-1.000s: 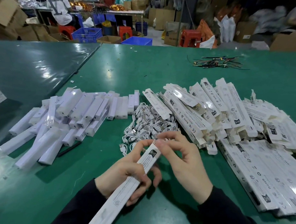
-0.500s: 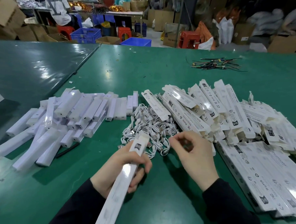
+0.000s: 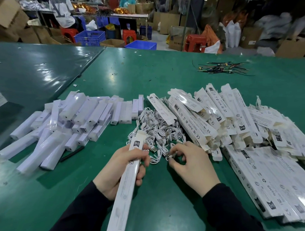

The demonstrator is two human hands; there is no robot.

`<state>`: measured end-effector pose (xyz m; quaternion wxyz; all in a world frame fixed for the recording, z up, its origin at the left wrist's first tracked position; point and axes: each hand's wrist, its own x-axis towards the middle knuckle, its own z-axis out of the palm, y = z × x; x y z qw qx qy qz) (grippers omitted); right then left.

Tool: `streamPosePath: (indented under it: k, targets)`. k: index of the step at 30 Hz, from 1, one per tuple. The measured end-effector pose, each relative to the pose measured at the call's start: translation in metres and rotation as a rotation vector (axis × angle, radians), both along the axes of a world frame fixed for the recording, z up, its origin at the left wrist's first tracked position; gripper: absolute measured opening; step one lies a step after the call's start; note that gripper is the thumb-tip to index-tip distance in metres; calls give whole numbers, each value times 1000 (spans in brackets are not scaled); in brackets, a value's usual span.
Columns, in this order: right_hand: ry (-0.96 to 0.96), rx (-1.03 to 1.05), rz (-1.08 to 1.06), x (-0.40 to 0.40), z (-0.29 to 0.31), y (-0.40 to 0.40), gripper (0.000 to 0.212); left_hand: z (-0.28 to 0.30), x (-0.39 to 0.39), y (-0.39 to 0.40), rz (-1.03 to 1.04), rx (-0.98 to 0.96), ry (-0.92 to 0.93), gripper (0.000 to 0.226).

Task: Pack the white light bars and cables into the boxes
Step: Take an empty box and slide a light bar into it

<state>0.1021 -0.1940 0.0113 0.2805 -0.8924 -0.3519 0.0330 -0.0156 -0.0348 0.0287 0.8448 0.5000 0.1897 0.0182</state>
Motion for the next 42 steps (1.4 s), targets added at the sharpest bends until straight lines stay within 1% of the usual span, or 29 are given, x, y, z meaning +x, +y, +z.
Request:
streamPosePath:
  k: [1, 4, 6, 7, 9, 11, 13, 14, 16, 19, 24, 25, 28, 29, 32, 35, 37, 39, 41, 42]
  targets:
    - [-2, 18, 2, 1, 0, 0, 8, 0, 0, 0, 0, 0, 1, 43]
    - [-11, 12, -8, 2, -2, -2, 18, 0, 1, 0, 9, -1, 0, 44]
    - [-5, 16, 7, 4, -2, -3, 15, -1, 1, 0, 23, -5, 5, 42]
    - [19, 70, 18, 5, -1, -3, 16, -1, 1, 0, 31, -1, 12, 40]
    - [149, 288, 73, 3, 5, -3, 22, 0, 1, 1, 46, 14, 27, 37]
    - [327, 523, 208, -1, 12, -3, 23, 0, 2, 0, 62, 15, 44, 41]
    - [423, 633, 336, -6, 16, -2, 19, 1, 2, -2, 39, 13, 45, 41]
    - [413, 642, 375, -8, 16, -2, 19, 1, 1, -3, 14, 23, 42, 40]
    - [316, 626, 404, -11, 15, -1, 20, 0, 0, -5, -19, 66, 36, 40]
    - [189, 610, 398, -16, 13, 2, 20, -2, 0, -7, 12, 111, 45, 41]
    - [-50, 608, 303, -22, 8, 5, 19, -3, 2, -3, 116, 35, 77, 44]
    - [-65, 580, 293, -25, 7, 6, 25, -4, 2, -3, 133, 15, 79, 46]
    - [-36, 476, 243, -38, 3, 9, 58, -6, 4, -4, 158, -53, 82, 49]
    - [-30, 473, 222, -40, 2, 11, 60, -6, 4, -4, 168, -66, 90, 46]
    - [-21, 530, 196, -40, -2, 14, 49, -4, 6, -4, 207, -79, 104, 36]
    - [-50, 572, 208, -37, -4, 14, 40, -2, 5, -3, 216, -85, 106, 37]
    - [5, 627, 181, -33, -2, 13, 31, -1, 4, -3, 176, -75, 91, 44]
    - [174, 713, 133, -26, 3, 10, 24, 0, 2, -3, 80, -54, 55, 52]
    - [371, 839, 80, -16, 11, 6, 23, 2, -1, -4, -45, -29, 23, 50]
    - [431, 895, 68, -12, 14, 4, 22, 2, -3, -6, -118, -15, 20, 51]
